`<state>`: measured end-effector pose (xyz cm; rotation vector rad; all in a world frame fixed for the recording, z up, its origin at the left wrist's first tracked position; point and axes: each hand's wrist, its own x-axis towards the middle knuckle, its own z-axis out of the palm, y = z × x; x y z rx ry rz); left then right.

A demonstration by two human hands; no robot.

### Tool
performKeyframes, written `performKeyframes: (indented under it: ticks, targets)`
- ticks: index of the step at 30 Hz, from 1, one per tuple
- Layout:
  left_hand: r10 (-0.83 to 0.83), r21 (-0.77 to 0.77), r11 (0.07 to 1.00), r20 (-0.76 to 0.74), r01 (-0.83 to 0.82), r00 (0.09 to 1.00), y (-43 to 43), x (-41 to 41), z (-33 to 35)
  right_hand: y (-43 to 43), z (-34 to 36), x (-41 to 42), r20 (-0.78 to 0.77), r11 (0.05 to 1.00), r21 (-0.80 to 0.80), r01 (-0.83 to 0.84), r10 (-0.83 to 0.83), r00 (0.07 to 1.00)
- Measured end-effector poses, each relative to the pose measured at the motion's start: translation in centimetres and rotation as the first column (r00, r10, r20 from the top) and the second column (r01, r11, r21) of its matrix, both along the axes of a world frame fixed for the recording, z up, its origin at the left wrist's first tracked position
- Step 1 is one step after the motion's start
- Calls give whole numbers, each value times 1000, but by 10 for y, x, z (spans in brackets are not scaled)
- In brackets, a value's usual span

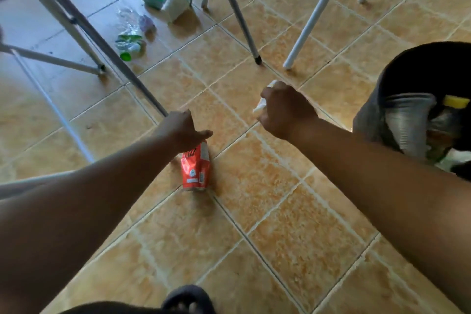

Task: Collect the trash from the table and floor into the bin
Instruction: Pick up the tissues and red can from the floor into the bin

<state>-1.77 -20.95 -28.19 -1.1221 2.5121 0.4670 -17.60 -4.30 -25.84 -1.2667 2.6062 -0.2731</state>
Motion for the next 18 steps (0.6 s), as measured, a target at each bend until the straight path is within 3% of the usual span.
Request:
performKeyframes:
  ticks: [4,9,12,15,18]
  targets:
    - [35,30,999,96,-38,995,-9,19,-27,-32,-60,-8,34,975,199,95,-104,994]
    - [47,126,989,187,-72,981,-12,31,-52,-45,-100,-23,-28,901,431,54,-47,999]
    - [65,197,973,253,-118,965,-9,33,-61,-51,-112,-32,40,847,531,8,-34,999]
    - [137,259,943,266,-208,954,-8,30,-66,-53,-118,-35,94,850,526,-15,-41,995]
    - [185,320,911,245,-260,952,-9,24,-67,-43,-116,-34,-1,910,415,-13,15,1000]
